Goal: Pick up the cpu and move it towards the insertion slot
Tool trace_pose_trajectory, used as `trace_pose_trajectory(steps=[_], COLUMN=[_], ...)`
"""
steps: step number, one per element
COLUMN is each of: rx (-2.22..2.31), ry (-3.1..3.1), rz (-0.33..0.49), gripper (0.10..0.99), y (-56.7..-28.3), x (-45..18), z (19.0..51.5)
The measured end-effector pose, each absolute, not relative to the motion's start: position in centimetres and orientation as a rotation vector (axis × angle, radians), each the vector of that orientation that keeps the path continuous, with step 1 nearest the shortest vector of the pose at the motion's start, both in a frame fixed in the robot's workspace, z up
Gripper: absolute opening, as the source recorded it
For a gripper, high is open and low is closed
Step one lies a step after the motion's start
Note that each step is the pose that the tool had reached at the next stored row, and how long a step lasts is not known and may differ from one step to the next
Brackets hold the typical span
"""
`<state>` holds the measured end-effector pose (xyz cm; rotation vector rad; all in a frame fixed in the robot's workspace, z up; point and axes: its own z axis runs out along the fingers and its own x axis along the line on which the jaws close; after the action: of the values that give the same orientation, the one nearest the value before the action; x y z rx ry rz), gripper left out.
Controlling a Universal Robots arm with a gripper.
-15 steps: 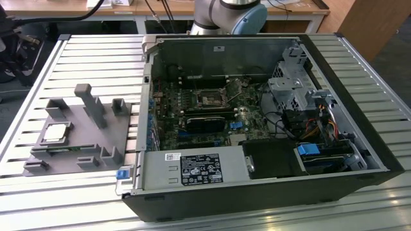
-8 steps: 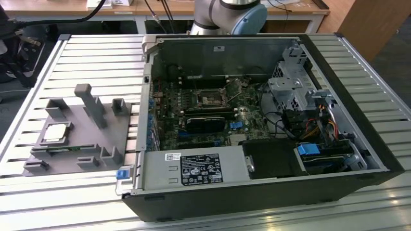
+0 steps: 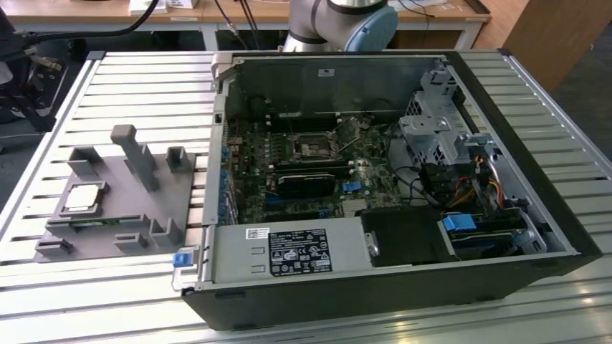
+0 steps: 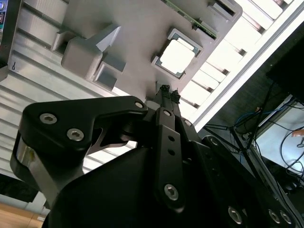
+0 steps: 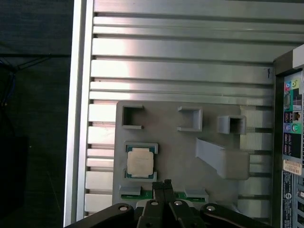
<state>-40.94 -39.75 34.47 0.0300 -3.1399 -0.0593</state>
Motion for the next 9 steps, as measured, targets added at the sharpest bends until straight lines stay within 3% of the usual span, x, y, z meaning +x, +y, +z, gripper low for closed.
trace_pose_trajectory(steps=[9], rx=[0.030], ry=[-3.140], rz=[-0.058], gripper=[0.106], y=[-39.75], x=[-40.94], z=[34.27])
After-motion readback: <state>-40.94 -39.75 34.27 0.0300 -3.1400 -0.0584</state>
